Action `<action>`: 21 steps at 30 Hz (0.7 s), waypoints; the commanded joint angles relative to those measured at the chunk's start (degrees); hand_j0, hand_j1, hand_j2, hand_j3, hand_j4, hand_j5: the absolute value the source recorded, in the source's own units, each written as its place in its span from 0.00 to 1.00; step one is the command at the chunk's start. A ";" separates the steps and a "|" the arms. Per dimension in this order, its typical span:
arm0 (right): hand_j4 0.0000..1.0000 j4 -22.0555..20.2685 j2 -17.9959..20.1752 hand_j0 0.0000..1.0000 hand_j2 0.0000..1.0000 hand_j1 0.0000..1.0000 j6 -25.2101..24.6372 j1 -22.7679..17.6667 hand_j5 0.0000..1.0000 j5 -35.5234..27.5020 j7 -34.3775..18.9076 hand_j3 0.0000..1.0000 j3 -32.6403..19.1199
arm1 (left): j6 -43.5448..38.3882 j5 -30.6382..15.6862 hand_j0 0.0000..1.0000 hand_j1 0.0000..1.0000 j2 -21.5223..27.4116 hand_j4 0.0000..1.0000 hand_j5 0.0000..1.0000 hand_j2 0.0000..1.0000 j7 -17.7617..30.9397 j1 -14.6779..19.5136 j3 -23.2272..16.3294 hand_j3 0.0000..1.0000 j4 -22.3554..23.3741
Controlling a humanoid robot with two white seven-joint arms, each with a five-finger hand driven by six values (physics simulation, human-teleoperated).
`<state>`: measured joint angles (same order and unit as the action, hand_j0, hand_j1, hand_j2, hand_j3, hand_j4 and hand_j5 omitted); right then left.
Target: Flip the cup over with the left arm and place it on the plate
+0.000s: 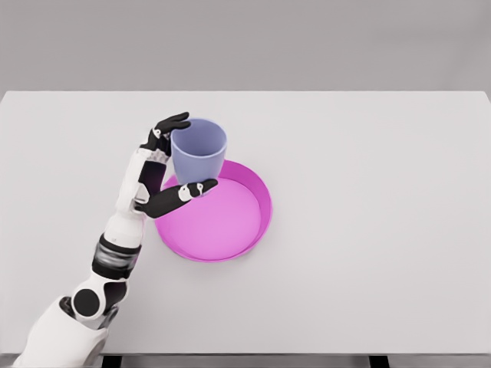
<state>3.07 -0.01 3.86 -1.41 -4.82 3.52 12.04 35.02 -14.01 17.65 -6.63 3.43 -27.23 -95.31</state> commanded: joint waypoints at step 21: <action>1.00 0.01 0.01 1.00 1.00 1.00 0.00 0.00 1.00 -0.01 -0.01 1.00 0.00 | -0.02 2.06 0.78 0.78 -2.79 0.78 0.78 0.78 -0.32 1.58 -0.98 0.78 7.42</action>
<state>3.07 -0.01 3.86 -1.41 -4.82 3.52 12.04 34.99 -11.91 14.69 -6.86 5.01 -28.22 -87.56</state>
